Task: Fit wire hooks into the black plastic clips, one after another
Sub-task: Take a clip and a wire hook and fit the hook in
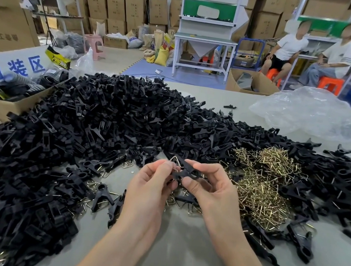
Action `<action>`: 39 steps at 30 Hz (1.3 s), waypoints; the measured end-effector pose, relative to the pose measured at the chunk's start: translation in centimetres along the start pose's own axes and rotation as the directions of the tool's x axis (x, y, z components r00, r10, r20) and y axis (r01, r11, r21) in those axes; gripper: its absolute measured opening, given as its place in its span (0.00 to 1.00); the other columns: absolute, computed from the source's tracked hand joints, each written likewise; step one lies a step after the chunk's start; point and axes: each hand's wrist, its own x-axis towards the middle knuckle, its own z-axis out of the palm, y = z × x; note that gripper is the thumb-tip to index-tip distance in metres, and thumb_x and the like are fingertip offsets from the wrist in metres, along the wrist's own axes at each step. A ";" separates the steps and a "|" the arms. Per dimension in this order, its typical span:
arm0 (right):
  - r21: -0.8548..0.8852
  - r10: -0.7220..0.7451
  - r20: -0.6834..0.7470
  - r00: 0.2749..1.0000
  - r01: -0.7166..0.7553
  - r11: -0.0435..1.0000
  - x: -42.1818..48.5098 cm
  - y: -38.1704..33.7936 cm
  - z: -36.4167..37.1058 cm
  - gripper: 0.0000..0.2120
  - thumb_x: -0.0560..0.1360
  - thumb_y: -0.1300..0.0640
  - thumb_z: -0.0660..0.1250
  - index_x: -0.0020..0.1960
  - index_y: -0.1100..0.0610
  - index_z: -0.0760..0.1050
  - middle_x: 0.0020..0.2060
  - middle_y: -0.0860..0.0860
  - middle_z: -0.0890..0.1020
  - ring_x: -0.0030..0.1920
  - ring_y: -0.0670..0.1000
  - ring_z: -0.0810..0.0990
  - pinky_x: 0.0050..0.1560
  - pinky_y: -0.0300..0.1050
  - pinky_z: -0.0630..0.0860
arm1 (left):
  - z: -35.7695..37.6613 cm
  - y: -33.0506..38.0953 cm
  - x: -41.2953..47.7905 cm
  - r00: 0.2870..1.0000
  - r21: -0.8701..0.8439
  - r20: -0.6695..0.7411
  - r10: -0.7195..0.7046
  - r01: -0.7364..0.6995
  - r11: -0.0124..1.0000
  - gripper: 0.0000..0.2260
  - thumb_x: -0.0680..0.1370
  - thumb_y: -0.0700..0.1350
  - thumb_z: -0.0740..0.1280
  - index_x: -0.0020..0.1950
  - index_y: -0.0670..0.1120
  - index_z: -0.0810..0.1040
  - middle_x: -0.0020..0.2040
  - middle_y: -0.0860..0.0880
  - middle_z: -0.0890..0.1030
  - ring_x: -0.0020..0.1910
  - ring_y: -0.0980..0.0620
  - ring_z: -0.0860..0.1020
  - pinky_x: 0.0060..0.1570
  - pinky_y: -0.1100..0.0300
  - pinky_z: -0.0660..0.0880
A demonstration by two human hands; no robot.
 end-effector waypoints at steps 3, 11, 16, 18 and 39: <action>0.028 0.010 0.005 1.000 -0.011 1.000 0.0 0.1 0.1 0.17 0.73 0.70 0.73 0.46 0.48 0.80 0.55 0.48 0.86 0.53 0.49 0.85 0.52 0.53 0.84 | 0.0 0.0 -0.2 0.999 -0.034 0.028 -0.016 0.017 0.999 0.03 0.79 0.41 0.67 0.49 0.43 0.80 0.44 0.48 0.84 0.43 0.55 0.80 0.47 0.60 0.75; 0.069 -0.004 -0.007 1.000 0.005 0.998 0.1 0.4 0.2 0.13 0.72 0.72 0.73 0.51 0.57 0.77 0.54 0.48 0.86 0.52 0.46 0.85 0.50 0.36 0.79 | 0.1 -0.1 -0.2 0.996 -0.147 0.042 -0.080 0.086 0.985 0.06 0.78 0.45 0.68 0.53 0.46 0.81 0.49 0.50 0.85 0.46 0.55 0.82 0.54 0.59 0.74; 0.068 0.001 -0.006 1.000 -0.001 0.998 0.1 0.6 0.3 0.14 0.72 0.72 0.73 0.50 0.56 0.77 0.55 0.49 0.86 0.51 0.46 0.85 0.50 0.36 0.79 | 0.3 -0.2 -0.4 0.998 -0.133 0.036 -0.053 0.057 0.989 0.05 0.79 0.44 0.68 0.52 0.45 0.81 0.47 0.49 0.84 0.44 0.55 0.82 0.51 0.59 0.75; 0.068 -0.009 -0.013 1.000 0.010 0.998 0.1 0.5 0.3 0.14 0.72 0.72 0.73 0.50 0.55 0.77 0.54 0.49 0.86 0.51 0.46 0.86 0.49 0.37 0.80 | 0.4 -0.3 -0.6 0.999 -0.135 0.025 -0.041 0.044 0.990 0.09 0.78 0.44 0.68 0.55 0.42 0.81 0.49 0.46 0.85 0.46 0.52 0.82 0.52 0.57 0.75; 0.001 -0.024 -0.045 0.999 0.025 1.000 0.0 0.3 0.2 0.14 0.74 0.71 0.72 0.52 0.54 0.78 0.52 0.47 0.87 0.46 0.46 0.86 0.44 0.42 0.83 | 0.6 -0.1 -0.7 0.997 -0.050 -0.001 -0.080 0.080 0.996 0.04 0.80 0.40 0.67 0.52 0.42 0.79 0.42 0.48 0.84 0.41 0.54 0.80 0.46 0.58 0.74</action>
